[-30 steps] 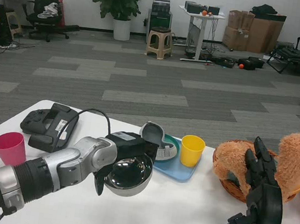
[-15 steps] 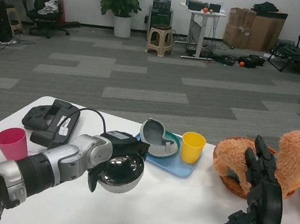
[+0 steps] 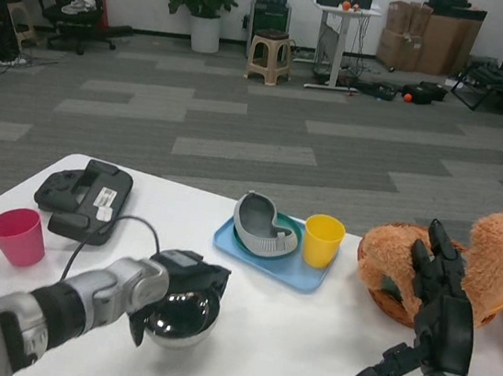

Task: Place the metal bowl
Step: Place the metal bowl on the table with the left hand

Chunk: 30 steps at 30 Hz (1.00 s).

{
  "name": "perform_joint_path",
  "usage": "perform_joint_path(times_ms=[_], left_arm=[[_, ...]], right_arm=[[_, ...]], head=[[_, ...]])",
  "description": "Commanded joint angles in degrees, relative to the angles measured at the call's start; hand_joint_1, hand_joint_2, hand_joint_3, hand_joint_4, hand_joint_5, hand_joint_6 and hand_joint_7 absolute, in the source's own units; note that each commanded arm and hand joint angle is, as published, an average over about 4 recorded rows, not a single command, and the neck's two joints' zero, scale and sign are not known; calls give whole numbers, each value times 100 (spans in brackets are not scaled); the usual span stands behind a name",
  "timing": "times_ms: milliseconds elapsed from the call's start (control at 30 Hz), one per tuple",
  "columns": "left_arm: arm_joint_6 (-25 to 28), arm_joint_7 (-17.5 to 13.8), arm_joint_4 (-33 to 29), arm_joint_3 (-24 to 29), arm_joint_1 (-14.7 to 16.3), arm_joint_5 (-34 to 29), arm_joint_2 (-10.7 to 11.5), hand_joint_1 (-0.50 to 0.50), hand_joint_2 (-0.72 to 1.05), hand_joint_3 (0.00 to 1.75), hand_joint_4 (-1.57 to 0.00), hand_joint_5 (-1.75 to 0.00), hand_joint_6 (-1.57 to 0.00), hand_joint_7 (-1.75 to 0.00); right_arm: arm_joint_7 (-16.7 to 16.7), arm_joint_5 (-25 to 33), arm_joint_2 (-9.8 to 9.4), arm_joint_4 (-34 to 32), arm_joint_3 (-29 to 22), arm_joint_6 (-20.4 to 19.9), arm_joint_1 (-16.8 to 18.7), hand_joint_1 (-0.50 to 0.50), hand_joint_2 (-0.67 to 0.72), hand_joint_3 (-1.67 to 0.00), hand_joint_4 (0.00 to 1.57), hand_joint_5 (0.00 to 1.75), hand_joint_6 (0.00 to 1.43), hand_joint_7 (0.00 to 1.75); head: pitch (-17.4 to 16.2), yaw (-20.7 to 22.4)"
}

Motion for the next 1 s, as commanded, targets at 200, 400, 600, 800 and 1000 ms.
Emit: perform_joint_path(times_ms=[200, 400, 600, 800, 1000], left_arm=[[-710, 735, 779, 981, 472, 867, -531, -50, 69, 175, -86, -175, -62, -168], [-747, 801, 1006, 1159, 496, 900, -683, -50, 63, 175, -71, -175, -60, -166], [-949, 812, 971, 1416, 588, 1001, -696, -50, 87, 175, 0, -149, -20, -124], [-980, 799, 918, 1544, 617, 1059, -665, -49, 105, 175, 0, -54, -5, -75], [-971, 626, 920, 1678, 612, 1012, -639, -48, 105, 103, 0, -5, 0, -31]], right_arm=[[-21, 0, -51, -109, -1, 12, 4, 8, 72, 0, 0, 0, 0, 14], [-21, 7, -47, -87, -10, 12, 4, 8, 72, 0, 0, 0, 0, 14], [-21, 20, -20, -21, -12, 12, 4, 8, 72, 0, 0, 0, 0, 14], [-21, 29, 0, 14, -8, 14, 4, 11, 72, 0, 0, 0, 0, 14], [-21, 35, 13, 20, -16, 36, 4, 8, 72, 0, 0, 0, 0, 14]], head=[[48, 73], [21, 73], [-106, 40], [-169, 48], [-208, 26]])
